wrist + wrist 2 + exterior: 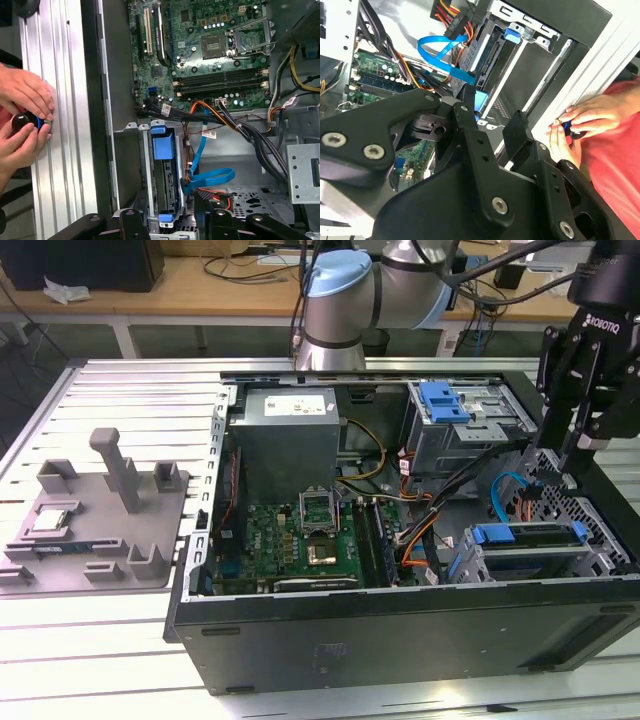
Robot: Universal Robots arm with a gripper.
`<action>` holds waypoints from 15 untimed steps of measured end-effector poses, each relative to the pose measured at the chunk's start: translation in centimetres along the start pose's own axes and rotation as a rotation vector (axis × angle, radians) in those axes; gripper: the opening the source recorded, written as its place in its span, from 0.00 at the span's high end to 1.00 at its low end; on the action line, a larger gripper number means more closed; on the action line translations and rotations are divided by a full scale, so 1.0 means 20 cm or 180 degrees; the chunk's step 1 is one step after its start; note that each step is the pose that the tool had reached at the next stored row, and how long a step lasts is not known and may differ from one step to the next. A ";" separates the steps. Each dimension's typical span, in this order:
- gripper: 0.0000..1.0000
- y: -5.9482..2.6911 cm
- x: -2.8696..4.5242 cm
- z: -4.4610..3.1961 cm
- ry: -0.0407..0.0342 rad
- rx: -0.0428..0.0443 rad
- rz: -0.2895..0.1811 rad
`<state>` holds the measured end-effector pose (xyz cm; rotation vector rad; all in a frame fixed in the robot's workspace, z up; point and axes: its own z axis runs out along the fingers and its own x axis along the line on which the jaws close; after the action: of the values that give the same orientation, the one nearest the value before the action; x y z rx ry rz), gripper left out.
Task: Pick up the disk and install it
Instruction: 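Insert the first disk wire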
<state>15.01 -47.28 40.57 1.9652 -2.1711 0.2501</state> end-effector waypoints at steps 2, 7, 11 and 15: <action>0.50 -0.016 -0.009 0.000 0.0020 -0.0012 0.0026; 0.50 -0.056 -0.027 0.003 0.0082 -0.0040 0.0084; 0.50 -0.074 -0.037 0.007 0.0148 -0.0052 0.0106; 0.50 -0.096 -0.053 0.007 0.0215 -0.0066 0.0135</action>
<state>17.02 -46.49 40.13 1.8737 -2.1661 0.2950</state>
